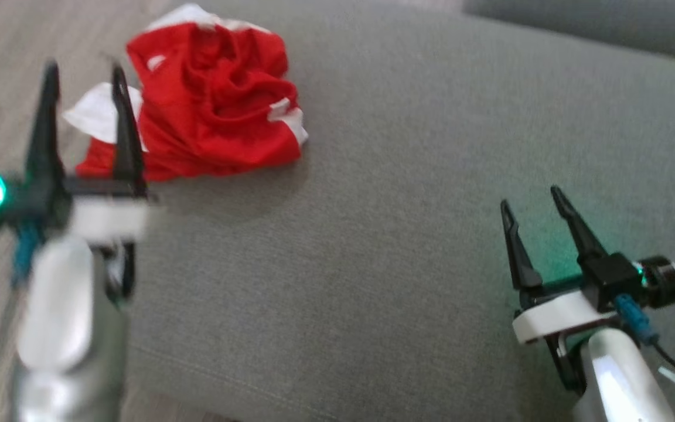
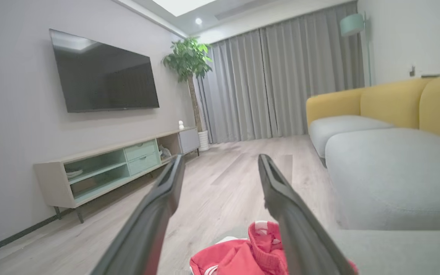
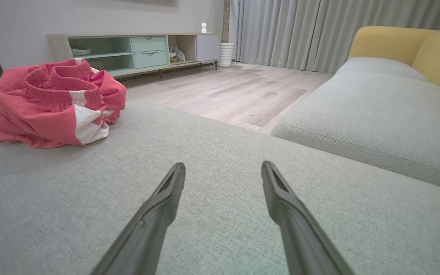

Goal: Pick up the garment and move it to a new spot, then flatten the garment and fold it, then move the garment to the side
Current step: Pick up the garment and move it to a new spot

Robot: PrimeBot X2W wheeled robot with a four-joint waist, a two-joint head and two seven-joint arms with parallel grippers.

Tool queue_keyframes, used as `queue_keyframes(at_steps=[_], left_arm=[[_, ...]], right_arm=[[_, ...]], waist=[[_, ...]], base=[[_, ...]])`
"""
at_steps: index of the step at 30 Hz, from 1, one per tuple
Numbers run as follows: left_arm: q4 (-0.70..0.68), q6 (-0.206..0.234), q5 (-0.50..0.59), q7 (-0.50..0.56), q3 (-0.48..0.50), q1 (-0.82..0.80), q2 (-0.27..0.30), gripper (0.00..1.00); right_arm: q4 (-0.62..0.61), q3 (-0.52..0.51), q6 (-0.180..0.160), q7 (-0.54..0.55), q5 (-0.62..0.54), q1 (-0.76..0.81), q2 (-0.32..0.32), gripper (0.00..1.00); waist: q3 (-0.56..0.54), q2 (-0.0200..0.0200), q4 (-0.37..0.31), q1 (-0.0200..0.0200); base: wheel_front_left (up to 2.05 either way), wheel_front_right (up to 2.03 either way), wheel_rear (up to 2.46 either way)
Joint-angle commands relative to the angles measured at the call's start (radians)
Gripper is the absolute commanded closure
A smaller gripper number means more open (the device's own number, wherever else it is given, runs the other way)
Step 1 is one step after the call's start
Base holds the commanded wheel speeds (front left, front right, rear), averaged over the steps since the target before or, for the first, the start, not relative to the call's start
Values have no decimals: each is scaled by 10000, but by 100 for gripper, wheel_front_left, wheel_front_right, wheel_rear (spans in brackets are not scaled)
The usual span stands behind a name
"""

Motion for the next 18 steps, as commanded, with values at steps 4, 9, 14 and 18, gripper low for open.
queue_keyframes(at_steps=[4, 9, 14, 18], left_arm=[[1824, -424, -284, 1678, 471, -2724, 836, 0], [4228, -904, -790, 3467, 138, -4895, 1311, 0], [6382, -1050, -1240, 4828, -537, -5885, 1744, 0], [7309, -1058, -1254, 5094, -1157, -6034, 2112, 0]], right_arm=[[-585, 305, -7, -111, -374, -559, -50, 0], [-827, 591, -7, -111, -594, -805, -174, 0], [-1188, 967, -7, -111, -338, -939, -433, 0], [-1318, 1056, -7, -111, -250, -942, -533, 0]], waist=[[1147, 0, -497, -3], [1724, 0, -822, -3], [2107, 0, -1179, -3], [2216, 0, -1337, -3]], base=[[0, 0, 0], [0, 0, 0], [0, 0, 0], [0, 0, 0]])
